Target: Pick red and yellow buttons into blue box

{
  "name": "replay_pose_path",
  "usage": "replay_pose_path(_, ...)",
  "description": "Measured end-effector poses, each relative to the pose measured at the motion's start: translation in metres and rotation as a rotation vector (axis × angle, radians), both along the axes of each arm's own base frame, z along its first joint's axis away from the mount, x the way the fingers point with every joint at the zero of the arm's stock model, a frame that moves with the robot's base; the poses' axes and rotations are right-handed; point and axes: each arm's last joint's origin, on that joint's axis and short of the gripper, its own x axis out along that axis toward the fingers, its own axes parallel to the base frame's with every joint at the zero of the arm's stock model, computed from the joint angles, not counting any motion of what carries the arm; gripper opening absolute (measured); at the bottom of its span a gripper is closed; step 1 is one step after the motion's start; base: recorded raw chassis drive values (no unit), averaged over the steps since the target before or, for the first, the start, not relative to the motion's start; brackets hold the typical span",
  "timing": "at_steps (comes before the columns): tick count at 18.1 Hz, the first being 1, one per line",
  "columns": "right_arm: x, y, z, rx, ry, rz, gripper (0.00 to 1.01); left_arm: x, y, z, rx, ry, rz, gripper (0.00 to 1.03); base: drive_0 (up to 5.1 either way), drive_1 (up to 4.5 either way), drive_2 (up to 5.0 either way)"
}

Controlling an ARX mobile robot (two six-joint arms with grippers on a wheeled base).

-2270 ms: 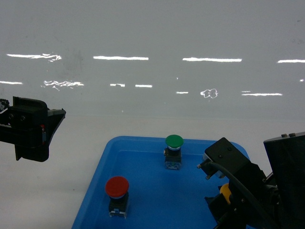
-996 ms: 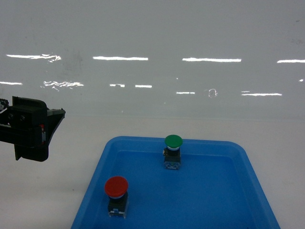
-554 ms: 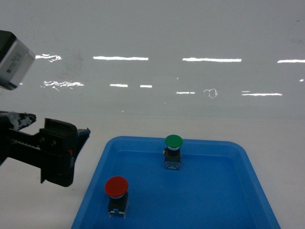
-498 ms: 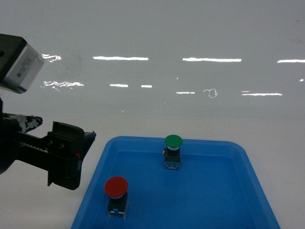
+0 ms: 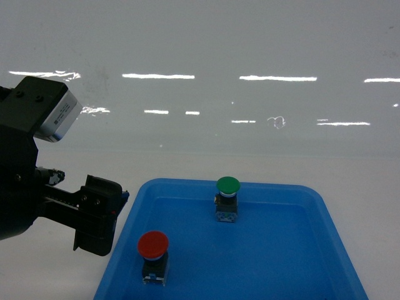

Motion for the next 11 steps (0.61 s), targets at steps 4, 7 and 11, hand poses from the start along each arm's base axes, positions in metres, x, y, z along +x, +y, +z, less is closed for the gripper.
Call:
replay_pose_path(4,0.0,0.0,0.0,0.0,0.0,0.0,0.3,0.0007,0.0003,0.0024,0.017,-0.007,-0.014,0.98,0.0,0.0,0.0)
replay_pose_path(7,0.0,0.0,0.0,0.0,0.0,0.0,0.3,-0.0005,-0.0039,0.0044,0.035,-0.023,-0.03,0.98,0.0,0.0,0.0)
replay_pose_path(11,0.0002,0.0,-0.0004,-0.001,0.003,0.0,0.3,-0.0006,-0.0063,0.0051,0.047,-0.031,-0.034,0.98,0.0,-2.29,2.4)
